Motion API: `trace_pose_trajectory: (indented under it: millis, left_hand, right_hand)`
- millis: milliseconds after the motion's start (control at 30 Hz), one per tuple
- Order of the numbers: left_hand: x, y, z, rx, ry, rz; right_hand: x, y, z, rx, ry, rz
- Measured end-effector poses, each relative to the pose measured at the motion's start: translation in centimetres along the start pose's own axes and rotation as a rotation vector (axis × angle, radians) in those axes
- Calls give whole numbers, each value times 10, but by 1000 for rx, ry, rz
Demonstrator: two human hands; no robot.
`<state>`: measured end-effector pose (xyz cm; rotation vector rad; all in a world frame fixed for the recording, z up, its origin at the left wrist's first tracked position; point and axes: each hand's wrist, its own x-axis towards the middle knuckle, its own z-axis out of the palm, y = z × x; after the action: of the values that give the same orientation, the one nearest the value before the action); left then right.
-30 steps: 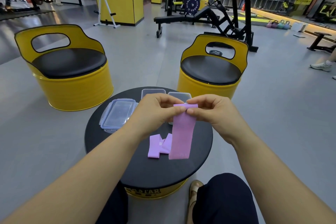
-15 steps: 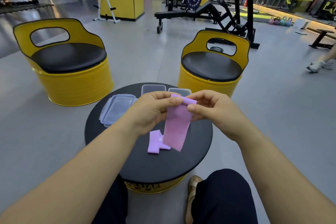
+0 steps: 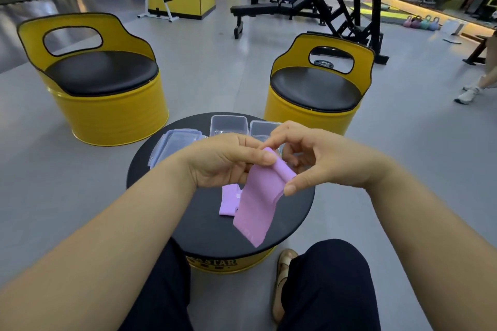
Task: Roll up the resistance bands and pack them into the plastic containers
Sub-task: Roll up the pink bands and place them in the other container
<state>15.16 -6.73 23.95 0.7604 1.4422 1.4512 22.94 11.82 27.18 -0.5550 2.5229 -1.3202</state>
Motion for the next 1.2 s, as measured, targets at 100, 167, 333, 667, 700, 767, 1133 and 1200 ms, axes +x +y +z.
trace_pose_trajectory:
  millis: [100, 167, 333, 667, 700, 767, 1133, 1200]
  left_hand:
    - [-2, -3, 0, -47, -44, 10]
    - [-2, -3, 3, -79, -9, 19]
    - [1, -3, 7, -27, 101, 17]
    - [3, -11, 10, -49, 114, 3]
    - [2, -11, 11, -55, 113, -1]
    - [2, -10, 11, -47, 95, -2]
    - [3, -13, 13, 7, 244, 16]
    - [3, -14, 12, 0, 288, 30]
  right_hand:
    - [-2, 4, 3, 86, 45, -30]
    - [-3, 7, 4, 157, 75, -56]
    - [-2, 13, 7, 376, 48, -125]
    - [-6, 6, -4, 26, 24, -24]
    - [-6, 6, -4, 5, 20, -19]
    - [-7, 5, -4, -48, 14, -3]
    - [-7, 4, -4, -151, 36, 56]
    - [-8, 6, -2, -116, 64, 72]
